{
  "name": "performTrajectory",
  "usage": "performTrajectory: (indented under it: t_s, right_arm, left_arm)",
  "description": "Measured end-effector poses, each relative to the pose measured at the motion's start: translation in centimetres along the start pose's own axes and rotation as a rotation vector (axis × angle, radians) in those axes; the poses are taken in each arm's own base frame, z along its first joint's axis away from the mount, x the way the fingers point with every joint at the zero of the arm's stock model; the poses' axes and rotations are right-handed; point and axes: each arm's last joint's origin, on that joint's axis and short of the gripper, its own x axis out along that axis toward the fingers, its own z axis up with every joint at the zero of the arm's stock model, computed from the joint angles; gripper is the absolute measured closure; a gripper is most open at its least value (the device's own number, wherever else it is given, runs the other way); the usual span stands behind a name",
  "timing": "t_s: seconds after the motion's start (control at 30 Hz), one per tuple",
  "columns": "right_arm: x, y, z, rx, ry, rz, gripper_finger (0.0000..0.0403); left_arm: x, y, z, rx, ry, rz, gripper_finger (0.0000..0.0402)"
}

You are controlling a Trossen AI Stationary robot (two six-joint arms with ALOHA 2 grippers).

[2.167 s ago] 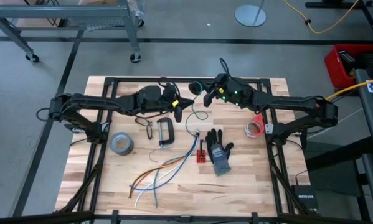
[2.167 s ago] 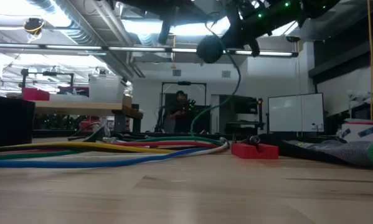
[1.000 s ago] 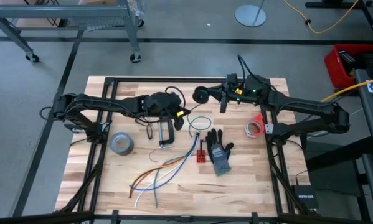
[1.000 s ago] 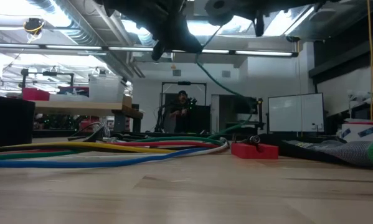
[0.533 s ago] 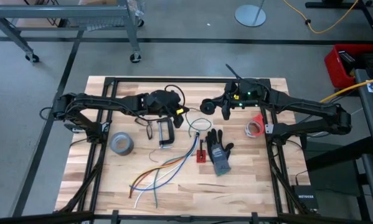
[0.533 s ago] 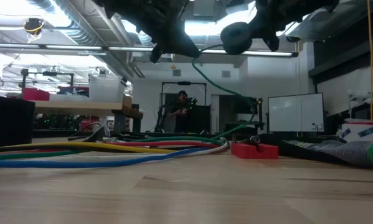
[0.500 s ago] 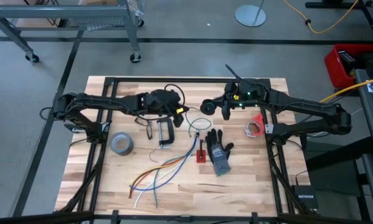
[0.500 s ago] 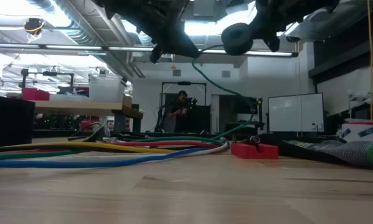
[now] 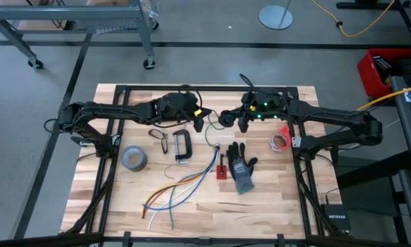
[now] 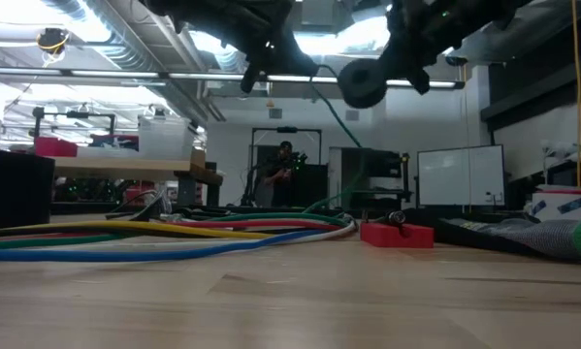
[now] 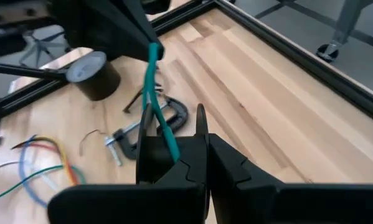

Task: Coil cords
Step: Coil the green wire on the spool

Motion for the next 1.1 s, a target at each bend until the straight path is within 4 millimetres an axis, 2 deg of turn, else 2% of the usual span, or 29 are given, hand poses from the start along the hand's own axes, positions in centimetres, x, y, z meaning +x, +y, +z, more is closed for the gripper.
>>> performTrajectory:
  t_s: [0.27, 0.47, 1.1]
  right_arm:
    - [2.8, -0.5, -0.1, -0.001, -0.017, -0.055, 0.0400]
    - [4.1, -0.8, -0.2, -0.002, -0.042, -0.096, 0.0400]
    - [4.9, -0.4, 1.3, 0.024, -0.224, -0.056, 0.0400]
  left_arm:
    - [0.0, -0.1, 0.0, -0.076, -0.002, -0.002, 0.0401]
    - [0.0, -0.1, 0.0, -0.121, -0.002, -0.005, 0.0401]
    - [0.1, 0.3, 0.4, -0.158, -0.037, 0.011, 0.0401]
